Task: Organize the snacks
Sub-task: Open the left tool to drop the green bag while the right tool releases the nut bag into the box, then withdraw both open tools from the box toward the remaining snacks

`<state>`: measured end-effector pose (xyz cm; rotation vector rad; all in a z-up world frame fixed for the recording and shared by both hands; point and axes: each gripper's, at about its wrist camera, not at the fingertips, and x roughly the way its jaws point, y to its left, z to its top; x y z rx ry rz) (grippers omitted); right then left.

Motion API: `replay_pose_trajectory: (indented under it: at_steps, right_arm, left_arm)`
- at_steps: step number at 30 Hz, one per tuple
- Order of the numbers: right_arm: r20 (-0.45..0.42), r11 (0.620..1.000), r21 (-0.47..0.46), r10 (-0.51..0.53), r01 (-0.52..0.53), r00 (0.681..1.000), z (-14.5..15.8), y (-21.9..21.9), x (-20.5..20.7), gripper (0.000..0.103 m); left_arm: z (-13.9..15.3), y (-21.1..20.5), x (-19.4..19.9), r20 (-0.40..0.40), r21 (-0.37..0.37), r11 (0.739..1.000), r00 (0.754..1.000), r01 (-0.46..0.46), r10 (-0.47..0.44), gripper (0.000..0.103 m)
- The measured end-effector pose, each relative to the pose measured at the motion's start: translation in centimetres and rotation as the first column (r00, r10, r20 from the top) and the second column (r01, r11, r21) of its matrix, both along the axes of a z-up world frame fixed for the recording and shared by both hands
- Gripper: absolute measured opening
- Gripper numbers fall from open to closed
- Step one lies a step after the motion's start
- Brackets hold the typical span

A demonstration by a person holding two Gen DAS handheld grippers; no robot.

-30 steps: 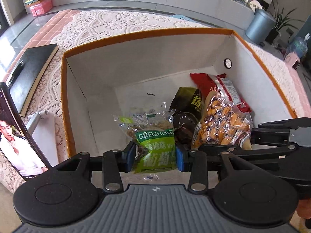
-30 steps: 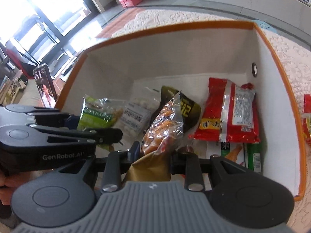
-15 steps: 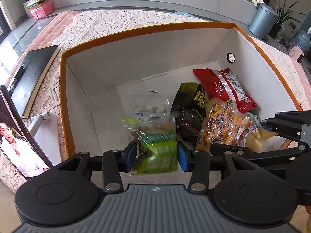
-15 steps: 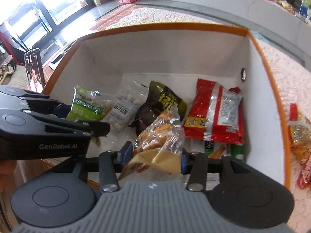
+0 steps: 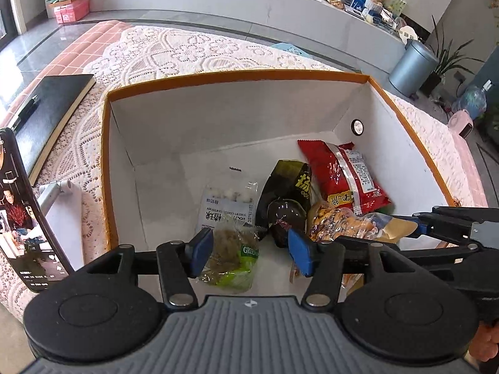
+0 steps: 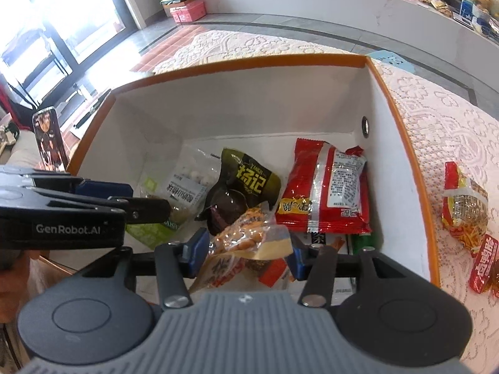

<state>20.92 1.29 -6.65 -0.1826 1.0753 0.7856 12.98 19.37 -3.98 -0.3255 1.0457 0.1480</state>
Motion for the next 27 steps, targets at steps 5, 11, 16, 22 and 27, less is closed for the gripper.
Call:
replay_pose_trajectory:
  at_steps: [5, 11, 16, 22, 27]
  right_arm:
    - [0.012, 0.998, 0.007, -0.056, 0.055, 0.998, 0.7, -0.7, 0.3, 0.057]
    - [-0.035, 0.998, 0.016, -0.068, 0.068, 0.997, 0.4, -1.1, 1.0, 0.022]
    - [-0.067, 0.999, 0.026, -0.026, 0.027, 0.997, -0.6, 0.0, 0.5, 0.020]
    - [-0.117, 1.000, -0.009, -0.015, 0.014, 0.993, -2.0, 1.4, 0.6, 0.021]
    - [-0.077, 0.999, -0.029, -0.017, 0.015, 0.997, -1.6, 1.6, 0.3, 0.025]
  left_arm:
    - [0.0, 0.0, -0.1, 0.003, 0.002, 1.000, 1.000, 0.000, 0.000, 0.066]
    - [0.0, 0.2, -0.1, 0.006, -0.003, 1.000, 1.000, -0.010, 0.010, 0.066]
    - [0.1, 0.5, -0.3, 0.020, -0.026, 0.999, 0.999, -0.028, 0.029, 0.066]
    - [0.1, 0.1, -0.1, 0.014, -0.003, 1.000, 1.000, -0.020, 0.020, 0.066]
    - [0.2, 0.0, -0.2, 0.018, 0.001, 1.000, 1.000, -0.022, 0.022, 0.066]
